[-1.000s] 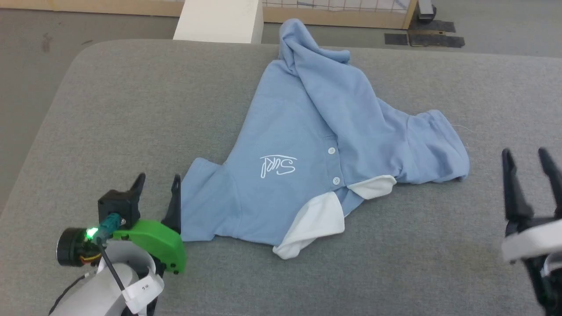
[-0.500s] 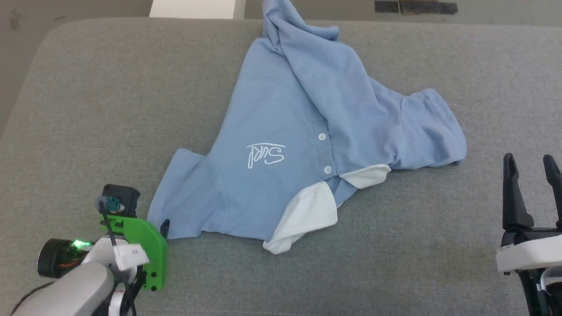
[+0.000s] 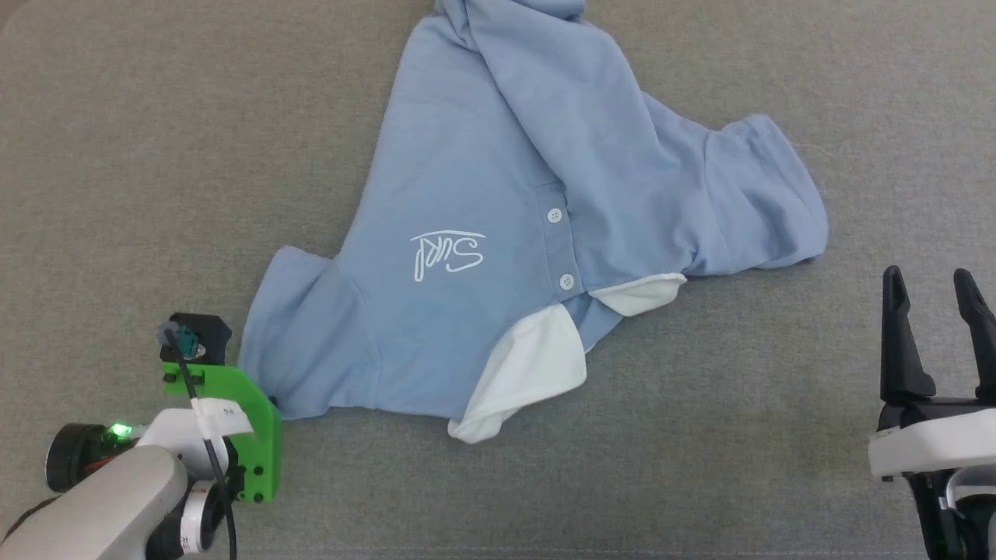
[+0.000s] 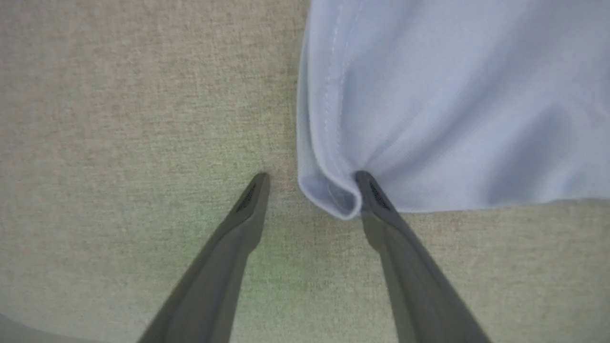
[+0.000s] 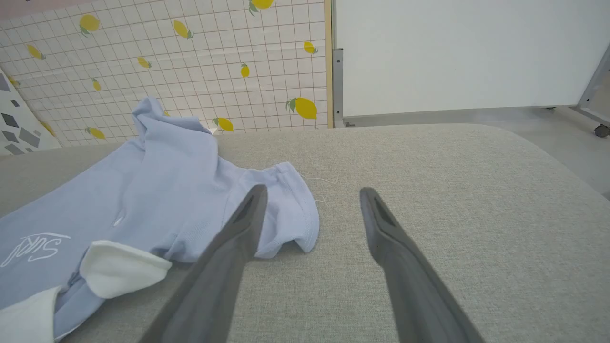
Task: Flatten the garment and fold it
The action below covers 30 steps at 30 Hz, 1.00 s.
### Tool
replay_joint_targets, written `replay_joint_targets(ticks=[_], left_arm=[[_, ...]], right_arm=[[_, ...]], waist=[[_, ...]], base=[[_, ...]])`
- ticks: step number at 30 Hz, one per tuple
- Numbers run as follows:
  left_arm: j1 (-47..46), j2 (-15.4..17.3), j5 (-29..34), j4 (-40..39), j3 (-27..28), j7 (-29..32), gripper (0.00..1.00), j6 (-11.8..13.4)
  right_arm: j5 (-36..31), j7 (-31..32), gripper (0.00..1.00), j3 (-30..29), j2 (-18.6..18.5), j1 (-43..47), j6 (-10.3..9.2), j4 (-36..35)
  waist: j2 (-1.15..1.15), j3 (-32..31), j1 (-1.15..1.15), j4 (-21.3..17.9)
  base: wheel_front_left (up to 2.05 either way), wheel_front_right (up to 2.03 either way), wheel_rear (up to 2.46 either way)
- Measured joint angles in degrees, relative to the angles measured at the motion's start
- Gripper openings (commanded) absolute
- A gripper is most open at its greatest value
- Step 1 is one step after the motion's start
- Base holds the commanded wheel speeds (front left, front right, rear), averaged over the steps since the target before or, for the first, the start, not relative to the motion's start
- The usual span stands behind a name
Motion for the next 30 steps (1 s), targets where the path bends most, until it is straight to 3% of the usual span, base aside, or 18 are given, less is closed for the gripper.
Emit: replay_joint_targets(ticks=[5, 8, 13, 17, 26, 30], left_arm=[[0.13, -1.97, -0.22, 1.68, 1.80, -6.10, 0.00, 0.11], [0.11, -3.37, 1.46, 2.81, 3.60, -11.68, 0.00, 1.40], [-0.69, -3.92, 4.36, 2.21, 7.57, -21.28, 0.00, 4.26], [-1.70, -4.48, 6.14, 0.36, 9.98, -27.39, 0.00, 4.99], [-1.86, -5.15, 7.08, -2.35, 8.90, -28.62, 0.00, 5.05], [-2.33, -5.98, 7.88, -2.63, 8.26, -28.56, 0.00, 4.81]], right_arm=[[-0.30, 2.97, 1.00, -0.64, -0.22, -0.20, 0.00, 1.45], [-0.19, 6.49, 1.00, -0.25, -1.72, -0.20, 0.00, 2.43], [0.99, 16.04, 1.00, 0.16, -5.61, -0.66, 0.00, 3.22], [2.20, 24.46, 1.00, 0.23, -8.27, -2.72, 0.00, 3.37], [2.86, 42.27, 1.00, -1.11, -10.33, -13.25, 0.00, 10.13], [0.25, 45.64, 1.00, -1.77, -10.85, -16.00, 0.01, 13.54]], waist=[[0.00, -0.37, 0.00, 0.21], [0.00, -1.23, 0.00, 0.97], [0.00, -2.58, 0.00, 3.06], [0.00, -3.10, 0.00, 4.98], [0.00, -1.86, 0.00, 8.38], [0.00, -0.83, 0.00, 9.60]], base=[[0.00, 0.00, 0.00], [0.00, 0.00, 0.00], [0.00, 0.00, 0.00], [0.00, 0.00, 0.00], [0.00, 0.00, 0.00], [0.00, 0.00, 0.00]])
